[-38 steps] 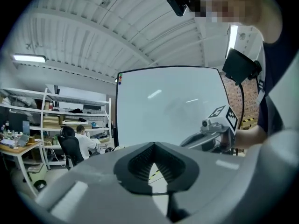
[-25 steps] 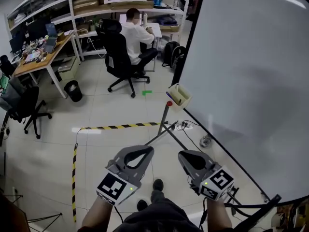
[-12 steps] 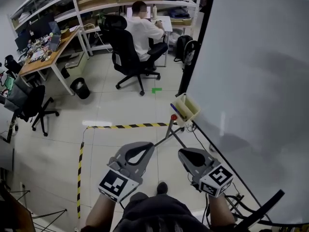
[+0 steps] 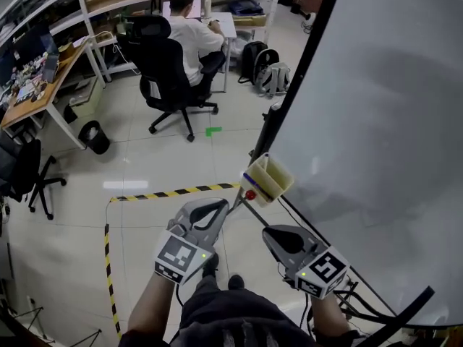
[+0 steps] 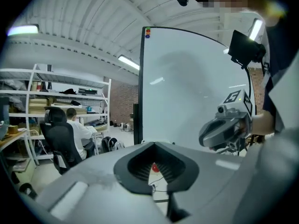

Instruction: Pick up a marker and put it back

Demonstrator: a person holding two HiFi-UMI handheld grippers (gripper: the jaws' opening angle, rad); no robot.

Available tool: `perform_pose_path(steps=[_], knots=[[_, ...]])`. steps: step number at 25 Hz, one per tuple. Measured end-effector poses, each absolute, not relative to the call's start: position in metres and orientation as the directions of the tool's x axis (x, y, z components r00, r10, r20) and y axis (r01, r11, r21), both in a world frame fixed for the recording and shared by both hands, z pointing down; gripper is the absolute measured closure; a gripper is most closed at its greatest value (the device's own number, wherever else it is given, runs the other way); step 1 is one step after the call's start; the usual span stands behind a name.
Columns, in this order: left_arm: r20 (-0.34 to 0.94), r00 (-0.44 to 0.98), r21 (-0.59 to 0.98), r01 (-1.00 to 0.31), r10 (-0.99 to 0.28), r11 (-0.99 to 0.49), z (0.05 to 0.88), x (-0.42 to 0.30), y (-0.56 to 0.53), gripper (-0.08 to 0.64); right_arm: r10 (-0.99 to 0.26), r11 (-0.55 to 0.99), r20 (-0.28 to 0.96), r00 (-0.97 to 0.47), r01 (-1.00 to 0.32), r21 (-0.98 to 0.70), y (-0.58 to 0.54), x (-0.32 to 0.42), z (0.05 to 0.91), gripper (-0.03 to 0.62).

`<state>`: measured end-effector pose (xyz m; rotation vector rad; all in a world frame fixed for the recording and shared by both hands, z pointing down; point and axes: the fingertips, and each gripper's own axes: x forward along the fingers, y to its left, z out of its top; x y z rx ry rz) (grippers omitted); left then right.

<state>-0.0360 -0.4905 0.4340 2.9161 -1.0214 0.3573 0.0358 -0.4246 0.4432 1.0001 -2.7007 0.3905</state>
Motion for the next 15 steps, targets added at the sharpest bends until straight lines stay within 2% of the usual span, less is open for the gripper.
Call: perform_pose_path(steps=[11, 12, 13, 15], knots=[[0.303, 0.875, -0.014, -0.391, -0.377, -0.920, 0.495, -0.005, -0.574, 0.554, -0.718, 0.576, 0.353, -0.600, -0.797, -0.182, -0.467, 0.033, 0.445, 0.592], [0.311, 0.884, -0.004, -0.366, -0.349, -0.931, 0.501, -0.001, -0.575, 0.535, -0.723, 0.564, 0.357, -0.592, -0.804, -0.189, -0.467, 0.032, 0.446, 0.592], [0.315, 0.893, 0.011, -0.343, -0.322, -0.939, 0.506, 0.004, -0.575, 0.484, -0.726, 0.552, 0.364, -0.584, -0.810, -0.199, -0.465, 0.032, 0.448, 0.592], [0.309, 0.907, 0.041, -0.313, -0.286, -0.949, 0.514, 0.012, -0.575, 0.463, -0.730, 0.536, 0.369, -0.576, -0.816, -0.214, -0.463, 0.032, 0.451, 0.592]])
